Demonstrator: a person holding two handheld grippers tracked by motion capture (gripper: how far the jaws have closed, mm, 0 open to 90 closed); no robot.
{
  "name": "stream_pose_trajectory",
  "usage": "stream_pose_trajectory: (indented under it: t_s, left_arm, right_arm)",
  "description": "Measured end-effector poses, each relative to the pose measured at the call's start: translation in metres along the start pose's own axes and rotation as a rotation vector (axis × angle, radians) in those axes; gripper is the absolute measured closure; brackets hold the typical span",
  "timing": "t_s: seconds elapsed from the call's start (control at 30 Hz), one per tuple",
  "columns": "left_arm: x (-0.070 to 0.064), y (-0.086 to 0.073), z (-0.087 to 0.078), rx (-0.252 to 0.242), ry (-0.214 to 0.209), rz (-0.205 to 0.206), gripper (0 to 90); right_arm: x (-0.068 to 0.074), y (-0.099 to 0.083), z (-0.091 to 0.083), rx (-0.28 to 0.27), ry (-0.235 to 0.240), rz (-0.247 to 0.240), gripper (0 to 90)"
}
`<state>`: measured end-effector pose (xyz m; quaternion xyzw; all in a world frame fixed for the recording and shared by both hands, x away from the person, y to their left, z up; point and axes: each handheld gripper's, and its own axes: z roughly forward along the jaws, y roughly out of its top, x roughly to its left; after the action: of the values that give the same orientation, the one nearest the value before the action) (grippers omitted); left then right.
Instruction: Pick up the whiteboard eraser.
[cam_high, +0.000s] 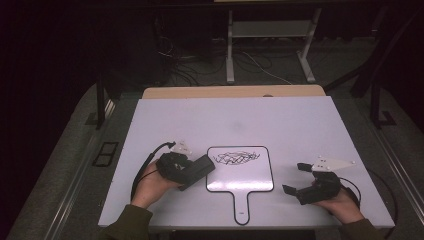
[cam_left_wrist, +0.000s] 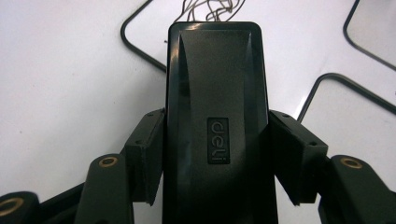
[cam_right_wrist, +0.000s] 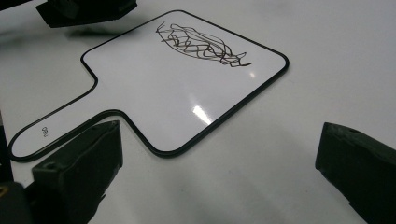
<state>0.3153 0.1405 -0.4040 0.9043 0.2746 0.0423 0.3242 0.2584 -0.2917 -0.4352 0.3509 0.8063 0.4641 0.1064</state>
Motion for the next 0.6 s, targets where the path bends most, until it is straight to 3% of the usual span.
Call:
stream_pose_trajectory:
  t_s: [0.6]
  left_arm:
    - [0.005, 0.017, -0.007, -0.045, -0.001, 0.013, 39.2]
  right_arm:
    - [0.0, -0.001, 0.001, -0.002, 0.0, 0.009, 0.0]
